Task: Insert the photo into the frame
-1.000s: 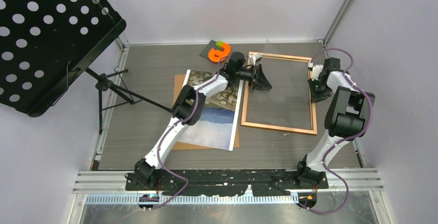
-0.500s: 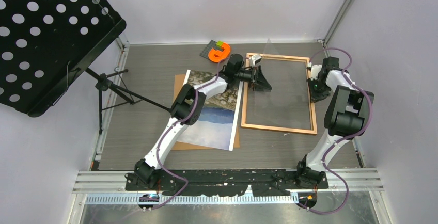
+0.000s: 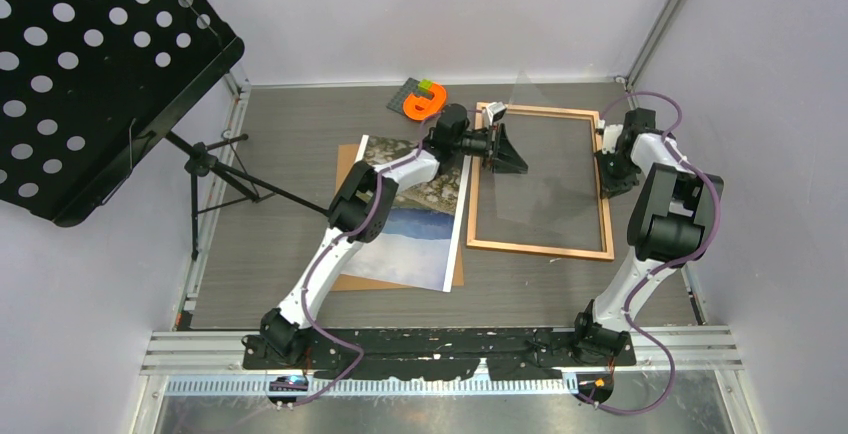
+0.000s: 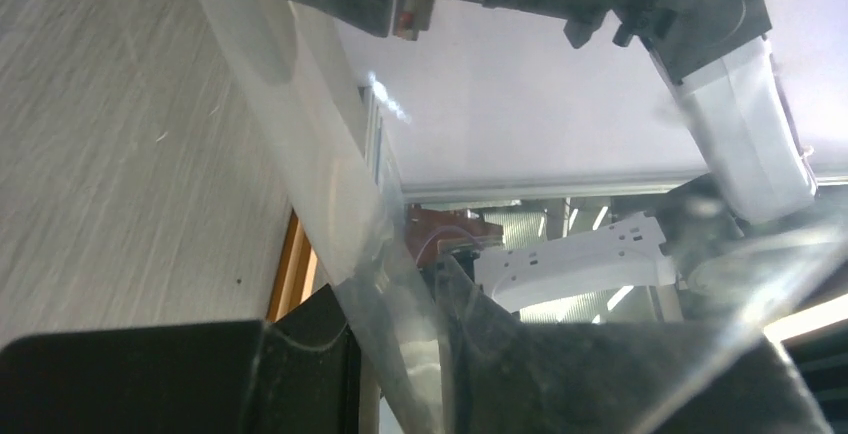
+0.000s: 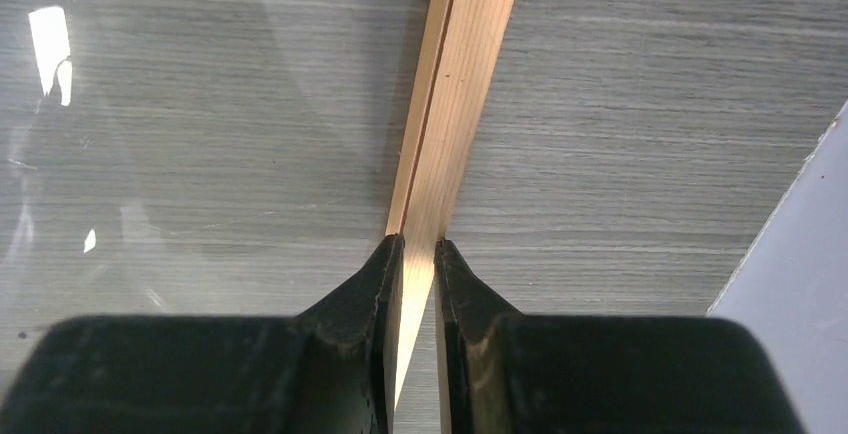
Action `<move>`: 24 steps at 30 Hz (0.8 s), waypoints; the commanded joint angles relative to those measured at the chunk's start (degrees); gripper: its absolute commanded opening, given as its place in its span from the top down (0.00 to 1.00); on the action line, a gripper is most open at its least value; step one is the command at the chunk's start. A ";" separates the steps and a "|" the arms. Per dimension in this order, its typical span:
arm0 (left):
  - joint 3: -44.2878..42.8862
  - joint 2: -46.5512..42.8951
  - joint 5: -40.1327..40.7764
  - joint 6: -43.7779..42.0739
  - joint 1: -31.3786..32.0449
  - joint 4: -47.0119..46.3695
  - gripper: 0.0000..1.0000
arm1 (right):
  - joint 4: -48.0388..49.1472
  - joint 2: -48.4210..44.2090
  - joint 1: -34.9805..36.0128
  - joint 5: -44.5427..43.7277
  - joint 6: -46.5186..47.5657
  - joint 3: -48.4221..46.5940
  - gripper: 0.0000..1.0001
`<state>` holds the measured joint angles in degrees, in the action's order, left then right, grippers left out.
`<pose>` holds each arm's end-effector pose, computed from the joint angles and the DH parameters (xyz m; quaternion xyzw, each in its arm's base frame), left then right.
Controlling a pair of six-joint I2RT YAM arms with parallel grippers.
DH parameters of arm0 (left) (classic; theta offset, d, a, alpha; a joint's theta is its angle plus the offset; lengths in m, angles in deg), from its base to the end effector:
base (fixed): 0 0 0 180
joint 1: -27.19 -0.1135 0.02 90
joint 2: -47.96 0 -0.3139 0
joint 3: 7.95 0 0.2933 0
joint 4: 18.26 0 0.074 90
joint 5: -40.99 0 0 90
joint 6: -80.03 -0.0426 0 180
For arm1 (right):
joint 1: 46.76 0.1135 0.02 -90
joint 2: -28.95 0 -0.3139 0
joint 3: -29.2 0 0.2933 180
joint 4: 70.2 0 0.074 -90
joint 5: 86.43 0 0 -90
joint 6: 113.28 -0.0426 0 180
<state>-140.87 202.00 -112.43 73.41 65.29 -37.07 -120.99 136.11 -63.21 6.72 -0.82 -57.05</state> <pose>0.5028 -0.4427 0.1415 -0.0999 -0.7064 0.6994 0.0427 0.4065 -0.1176 0.1981 -0.0561 0.9853 -0.0274 0.1589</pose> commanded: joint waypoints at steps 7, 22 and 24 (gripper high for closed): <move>3.50 -5.84 -8.50 1.22 6.54 -4.54 0.99 | 7.00 4.15 2.26 9.70 -3.17 -0.68 0.94; 2.12 -3.52 -9.66 2.94 6.54 -6.66 1.00 | 6.41 4.76 1.78 9.44 -3.29 -1.34 0.94; 2.77 -3.97 -9.43 3.27 6.54 -6.95 1.00 | 6.30 4.84 1.67 9.35 -3.19 -1.52 0.94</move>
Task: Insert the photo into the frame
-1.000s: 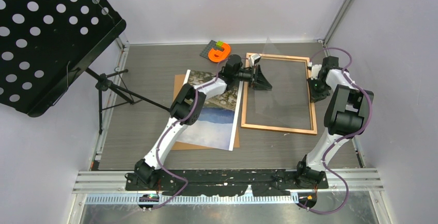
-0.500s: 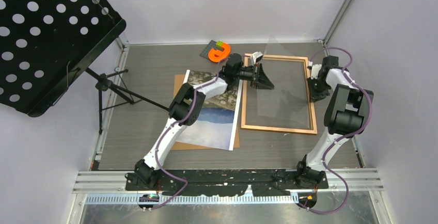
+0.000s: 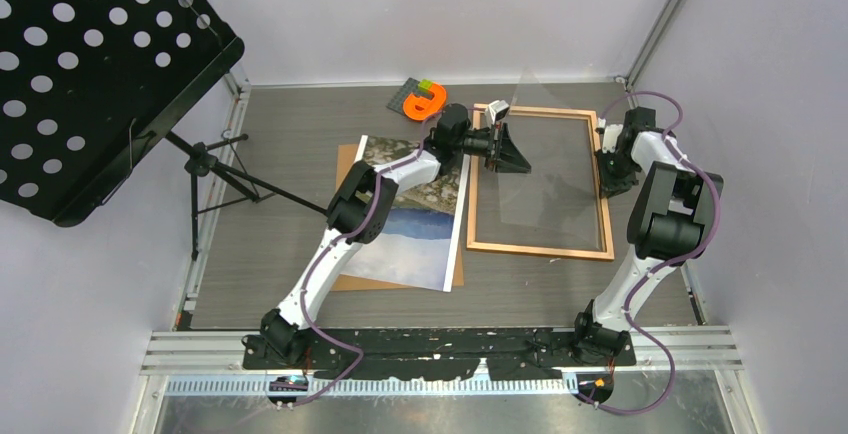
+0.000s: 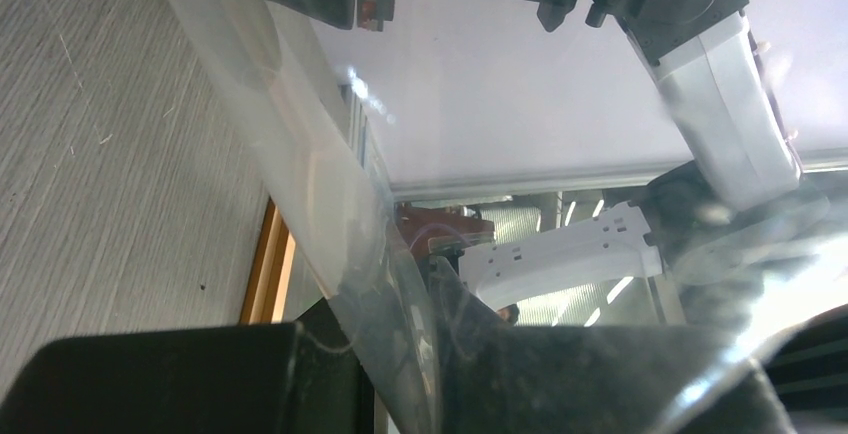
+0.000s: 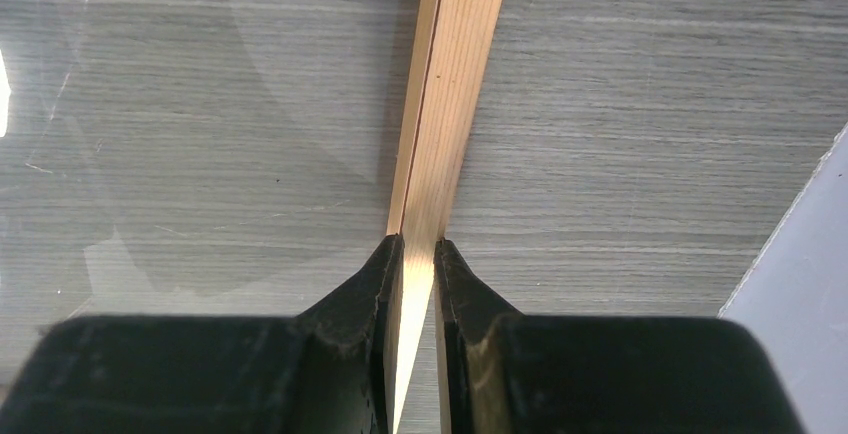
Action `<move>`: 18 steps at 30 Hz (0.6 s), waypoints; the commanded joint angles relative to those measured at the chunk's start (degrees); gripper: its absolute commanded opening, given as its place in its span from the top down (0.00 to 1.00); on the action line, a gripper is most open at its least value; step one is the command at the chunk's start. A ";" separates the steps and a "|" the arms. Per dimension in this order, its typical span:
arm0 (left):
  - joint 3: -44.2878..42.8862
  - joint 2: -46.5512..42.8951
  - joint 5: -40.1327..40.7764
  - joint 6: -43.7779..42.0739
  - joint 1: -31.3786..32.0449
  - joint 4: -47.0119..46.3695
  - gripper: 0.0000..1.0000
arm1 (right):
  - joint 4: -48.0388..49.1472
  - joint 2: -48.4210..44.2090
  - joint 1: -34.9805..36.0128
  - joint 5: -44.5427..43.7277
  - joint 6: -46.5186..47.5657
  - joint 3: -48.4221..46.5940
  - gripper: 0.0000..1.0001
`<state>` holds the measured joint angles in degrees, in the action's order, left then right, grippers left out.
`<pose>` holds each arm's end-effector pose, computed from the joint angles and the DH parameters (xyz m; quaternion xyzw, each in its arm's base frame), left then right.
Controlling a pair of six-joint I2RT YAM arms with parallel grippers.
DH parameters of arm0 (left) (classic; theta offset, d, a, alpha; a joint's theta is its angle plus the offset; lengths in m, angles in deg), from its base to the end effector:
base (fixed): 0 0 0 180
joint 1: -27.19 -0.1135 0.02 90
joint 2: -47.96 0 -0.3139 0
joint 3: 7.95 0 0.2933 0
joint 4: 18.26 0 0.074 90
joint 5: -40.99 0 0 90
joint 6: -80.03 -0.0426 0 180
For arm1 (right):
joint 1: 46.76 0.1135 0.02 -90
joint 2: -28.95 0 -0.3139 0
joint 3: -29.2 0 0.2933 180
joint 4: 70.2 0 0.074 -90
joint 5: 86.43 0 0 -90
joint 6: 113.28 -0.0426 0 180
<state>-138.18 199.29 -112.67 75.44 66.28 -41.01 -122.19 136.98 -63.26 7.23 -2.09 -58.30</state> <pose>0.4897 -0.4470 0.1612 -0.1149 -0.6931 0.7104 0.0415 0.4100 -0.1186 0.1980 -0.0453 0.9869 -0.0192 0.1539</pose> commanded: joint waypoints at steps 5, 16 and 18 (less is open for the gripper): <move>1.59 -3.16 -8.70 2.92 5.39 -4.12 1.00 | 7.44 3.99 1.41 8.70 -2.01 -0.26 0.94; -2.71 -3.73 -6.72 17.69 2.86 -13.66 1.00 | 6.88 3.88 1.12 8.31 -2.19 -0.01 0.94; -3.71 -4.23 -6.46 18.72 2.43 -14.11 1.00 | 6.84 3.77 1.09 8.29 -2.23 0.17 0.94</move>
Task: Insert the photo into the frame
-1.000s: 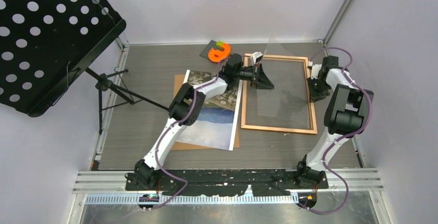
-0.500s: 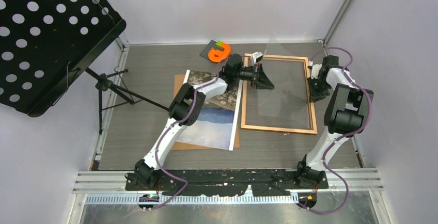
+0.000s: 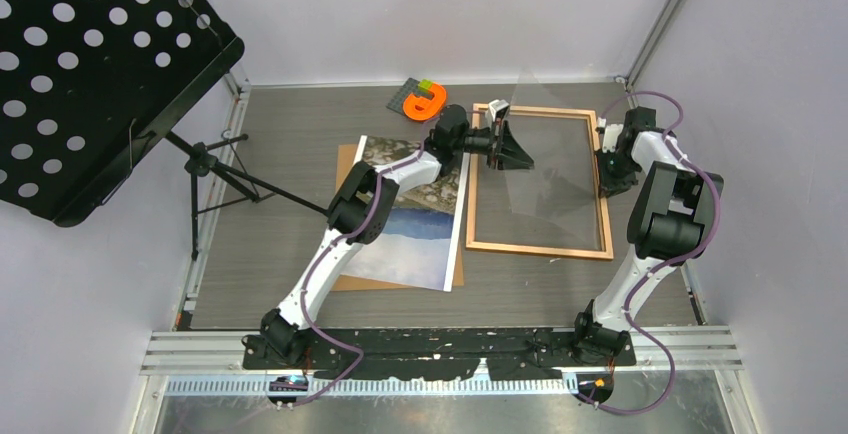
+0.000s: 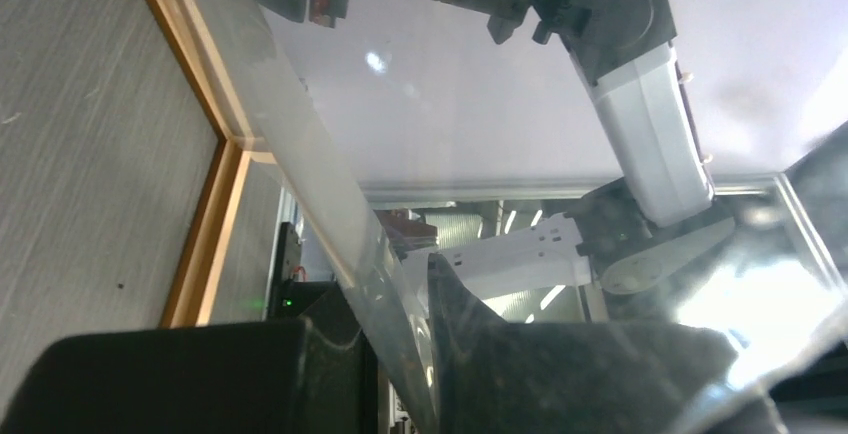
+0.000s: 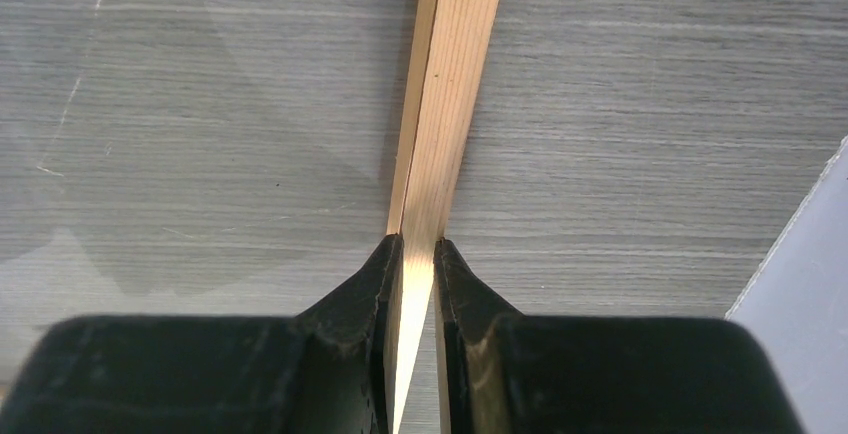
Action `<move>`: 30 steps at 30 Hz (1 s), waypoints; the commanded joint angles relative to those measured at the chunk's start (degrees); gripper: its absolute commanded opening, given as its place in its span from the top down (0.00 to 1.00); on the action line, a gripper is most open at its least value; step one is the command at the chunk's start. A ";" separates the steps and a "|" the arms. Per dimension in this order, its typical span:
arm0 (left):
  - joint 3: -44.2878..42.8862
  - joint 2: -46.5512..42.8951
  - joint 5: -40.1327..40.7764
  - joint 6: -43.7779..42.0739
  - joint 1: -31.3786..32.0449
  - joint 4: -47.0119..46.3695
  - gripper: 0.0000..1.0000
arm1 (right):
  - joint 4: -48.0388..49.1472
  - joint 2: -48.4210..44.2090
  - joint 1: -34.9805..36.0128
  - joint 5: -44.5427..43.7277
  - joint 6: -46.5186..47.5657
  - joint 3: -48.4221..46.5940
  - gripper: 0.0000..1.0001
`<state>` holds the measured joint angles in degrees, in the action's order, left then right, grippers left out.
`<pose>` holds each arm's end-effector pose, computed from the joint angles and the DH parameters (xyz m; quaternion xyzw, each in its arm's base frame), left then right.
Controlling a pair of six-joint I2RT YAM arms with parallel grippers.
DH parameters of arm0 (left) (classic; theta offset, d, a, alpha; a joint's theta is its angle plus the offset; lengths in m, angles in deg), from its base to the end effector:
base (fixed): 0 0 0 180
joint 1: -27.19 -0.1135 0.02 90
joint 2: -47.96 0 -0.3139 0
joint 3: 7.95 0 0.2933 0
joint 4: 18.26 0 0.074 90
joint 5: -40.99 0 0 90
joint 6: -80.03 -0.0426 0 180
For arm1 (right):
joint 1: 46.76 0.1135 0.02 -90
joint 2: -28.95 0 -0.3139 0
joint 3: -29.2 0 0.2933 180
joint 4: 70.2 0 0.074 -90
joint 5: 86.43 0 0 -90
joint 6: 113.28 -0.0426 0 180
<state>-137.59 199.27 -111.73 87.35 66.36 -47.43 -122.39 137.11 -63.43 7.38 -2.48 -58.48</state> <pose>0.4883 -0.4466 0.1681 -0.0684 -0.6822 0.7235 0.0807 0.4102 -0.1199 0.1979 -0.0406 0.9872 -0.0172 0.1532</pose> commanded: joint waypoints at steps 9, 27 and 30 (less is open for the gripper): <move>-6.00 -5.76 -6.39 9.13 2.13 -9.58 1.00 | 6.19 3.21 1.21 8.07 -2.05 0.94 0.94; -6.27 -4.16 -3.88 12.02 2.21 -17.24 1.00 | 6.88 1.71 1.22 8.14 -1.36 3.23 0.94; -4.67 -4.05 -3.75 11.12 2.22 -16.94 1.00 | 6.97 1.62 1.24 8.27 -1.25 3.28 0.94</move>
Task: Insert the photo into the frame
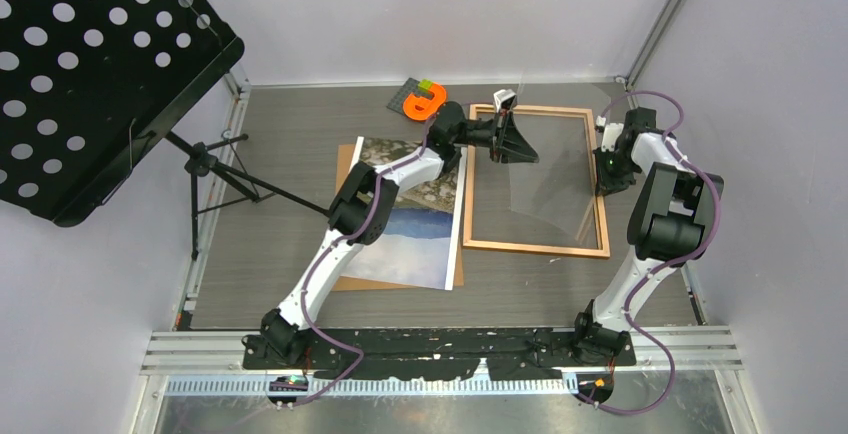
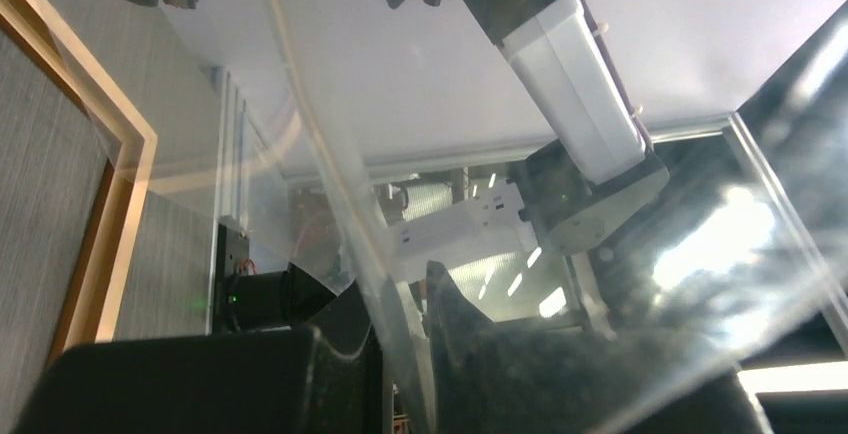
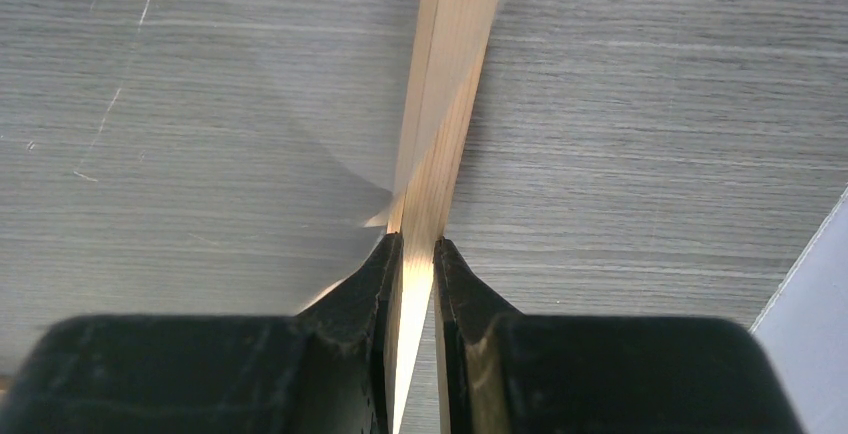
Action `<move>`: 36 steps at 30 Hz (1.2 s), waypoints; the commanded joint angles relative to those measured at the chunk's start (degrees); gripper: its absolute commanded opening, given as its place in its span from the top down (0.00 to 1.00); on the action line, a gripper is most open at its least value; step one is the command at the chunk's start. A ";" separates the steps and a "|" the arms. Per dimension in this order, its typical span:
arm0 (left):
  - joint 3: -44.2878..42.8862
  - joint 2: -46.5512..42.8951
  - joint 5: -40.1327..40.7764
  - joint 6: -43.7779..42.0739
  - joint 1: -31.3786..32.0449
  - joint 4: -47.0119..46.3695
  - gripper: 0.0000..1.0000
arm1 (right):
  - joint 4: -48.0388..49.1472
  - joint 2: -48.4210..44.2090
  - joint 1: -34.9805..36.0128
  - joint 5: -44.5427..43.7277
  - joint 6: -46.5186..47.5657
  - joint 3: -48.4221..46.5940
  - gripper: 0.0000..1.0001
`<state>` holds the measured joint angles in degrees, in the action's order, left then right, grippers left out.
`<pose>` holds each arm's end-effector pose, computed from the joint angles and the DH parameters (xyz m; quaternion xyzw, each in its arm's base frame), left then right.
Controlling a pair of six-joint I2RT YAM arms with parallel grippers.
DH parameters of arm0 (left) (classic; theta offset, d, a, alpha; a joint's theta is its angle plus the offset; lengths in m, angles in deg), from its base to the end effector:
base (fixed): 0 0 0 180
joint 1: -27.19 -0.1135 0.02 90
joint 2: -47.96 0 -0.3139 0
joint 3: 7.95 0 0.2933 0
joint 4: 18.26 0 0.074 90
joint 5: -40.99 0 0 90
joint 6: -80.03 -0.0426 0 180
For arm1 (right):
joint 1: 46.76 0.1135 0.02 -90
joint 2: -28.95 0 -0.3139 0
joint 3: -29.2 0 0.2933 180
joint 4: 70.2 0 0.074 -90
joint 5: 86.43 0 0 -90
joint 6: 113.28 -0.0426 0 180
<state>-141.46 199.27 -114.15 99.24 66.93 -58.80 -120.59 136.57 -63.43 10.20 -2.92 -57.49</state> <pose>0.4823 -0.4513 0.2101 -0.1024 -0.6389 0.7559 0.0995 0.4097 -0.1176 0.1977 -0.0411 0.9843 0.0027 0.1718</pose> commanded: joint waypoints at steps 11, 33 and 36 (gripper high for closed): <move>5.32 -6.74 2.14 0.42 1.10 -6.05 1.00 | 7.06 1.69 -0.49 4.26 -3.89 3.36 0.84; 1.67 -7.31 3.82 -5.39 -1.58 1.53 1.00 | 4.54 -4.85 -12.08 14.72 -7.02 0.57 0.55; 1.80 -6.94 4.13 -5.62 -1.60 1.08 1.00 | 4.08 -5.54 -13.08 15.17 -7.06 -0.40 0.55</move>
<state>-137.09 196.38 -111.03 95.55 65.69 -55.76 -116.33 135.21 -75.50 23.12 -9.37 -54.67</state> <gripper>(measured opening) 0.010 0.451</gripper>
